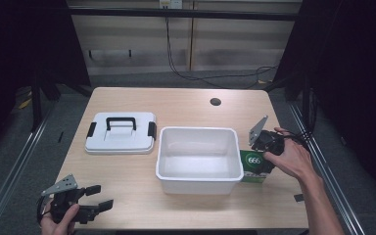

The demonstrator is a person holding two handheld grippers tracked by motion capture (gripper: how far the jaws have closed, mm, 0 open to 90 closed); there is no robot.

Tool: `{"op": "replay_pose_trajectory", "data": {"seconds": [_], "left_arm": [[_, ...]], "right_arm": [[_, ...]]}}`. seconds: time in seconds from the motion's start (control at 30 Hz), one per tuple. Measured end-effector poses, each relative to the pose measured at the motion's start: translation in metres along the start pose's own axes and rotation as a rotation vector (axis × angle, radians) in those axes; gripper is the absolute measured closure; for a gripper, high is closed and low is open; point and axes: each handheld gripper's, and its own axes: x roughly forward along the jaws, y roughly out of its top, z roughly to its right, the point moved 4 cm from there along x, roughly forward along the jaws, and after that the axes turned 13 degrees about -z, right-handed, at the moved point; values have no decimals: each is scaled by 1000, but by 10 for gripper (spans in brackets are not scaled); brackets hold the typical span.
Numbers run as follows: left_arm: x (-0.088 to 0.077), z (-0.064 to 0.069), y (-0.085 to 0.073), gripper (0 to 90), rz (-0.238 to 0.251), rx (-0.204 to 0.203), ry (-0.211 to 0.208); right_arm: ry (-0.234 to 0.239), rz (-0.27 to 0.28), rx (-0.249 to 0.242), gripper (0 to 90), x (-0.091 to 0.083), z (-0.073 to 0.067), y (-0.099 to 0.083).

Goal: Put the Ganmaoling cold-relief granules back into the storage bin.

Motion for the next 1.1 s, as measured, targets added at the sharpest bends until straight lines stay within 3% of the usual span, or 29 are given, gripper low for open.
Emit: {"op": "replay_pose_trajectory", "data": {"seconds": [0.53, 1.1], "left_arm": [[0, -1, 0, 170, 0, -2, -1], [-1, -1, 0, 170, 0, -1, 1]], "right_arm": [[-22, -122, -64, 119, 13, 2, 8], [-39, -217, -60, 143, 15, 0, 11]]}}
